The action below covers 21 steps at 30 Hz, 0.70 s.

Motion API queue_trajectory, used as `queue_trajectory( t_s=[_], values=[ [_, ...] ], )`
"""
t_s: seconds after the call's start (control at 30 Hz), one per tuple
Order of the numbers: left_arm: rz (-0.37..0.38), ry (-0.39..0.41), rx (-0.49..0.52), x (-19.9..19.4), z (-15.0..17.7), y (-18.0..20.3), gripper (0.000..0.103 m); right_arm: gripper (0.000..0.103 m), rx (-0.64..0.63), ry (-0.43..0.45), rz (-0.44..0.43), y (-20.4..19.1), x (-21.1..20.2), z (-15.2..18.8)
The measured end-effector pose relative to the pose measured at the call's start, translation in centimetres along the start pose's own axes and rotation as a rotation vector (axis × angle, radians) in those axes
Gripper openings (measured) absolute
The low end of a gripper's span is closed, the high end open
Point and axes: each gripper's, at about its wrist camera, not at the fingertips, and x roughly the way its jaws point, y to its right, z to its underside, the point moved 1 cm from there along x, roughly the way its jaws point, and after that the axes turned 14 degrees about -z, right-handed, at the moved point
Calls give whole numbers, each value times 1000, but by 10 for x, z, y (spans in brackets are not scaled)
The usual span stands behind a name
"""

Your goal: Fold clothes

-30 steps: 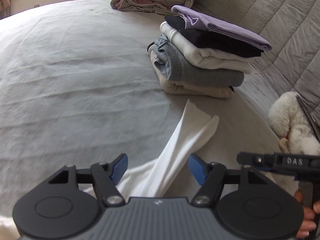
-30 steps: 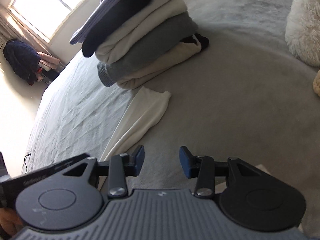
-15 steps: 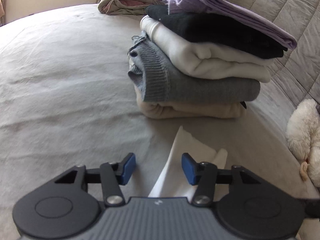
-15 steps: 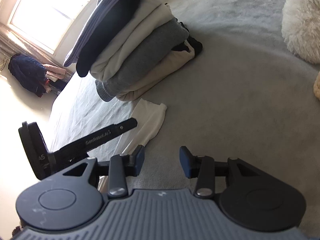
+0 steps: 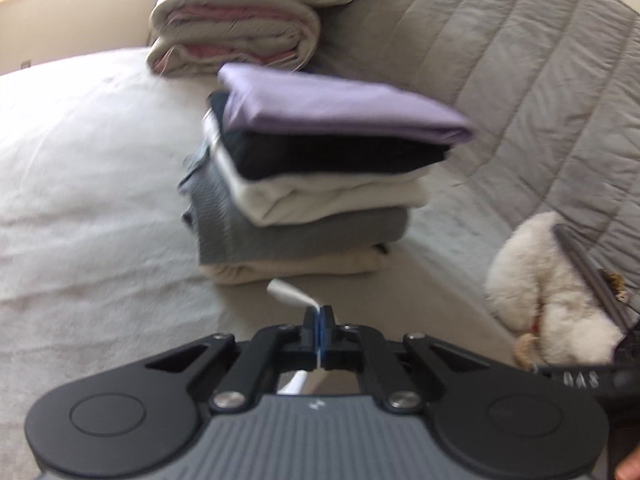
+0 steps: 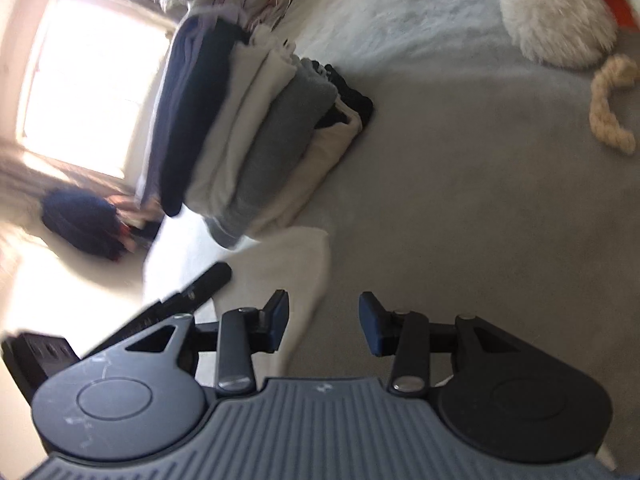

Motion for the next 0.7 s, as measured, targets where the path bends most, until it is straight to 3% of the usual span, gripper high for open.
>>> queue_trajectory(
  t_s=[0.13, 0.47, 0.7],
  values=[
    [28, 21, 13, -20, 2, 13, 1, 43, 123, 34, -82, 10, -15, -5],
    [163, -44, 74, -31, 62, 56, 1, 49, 235, -4, -96, 27, -22, -8],
    [428, -200, 334, -26, 110, 89, 5, 49, 184, -15, -39, 27, -29, -4]
  ],
)
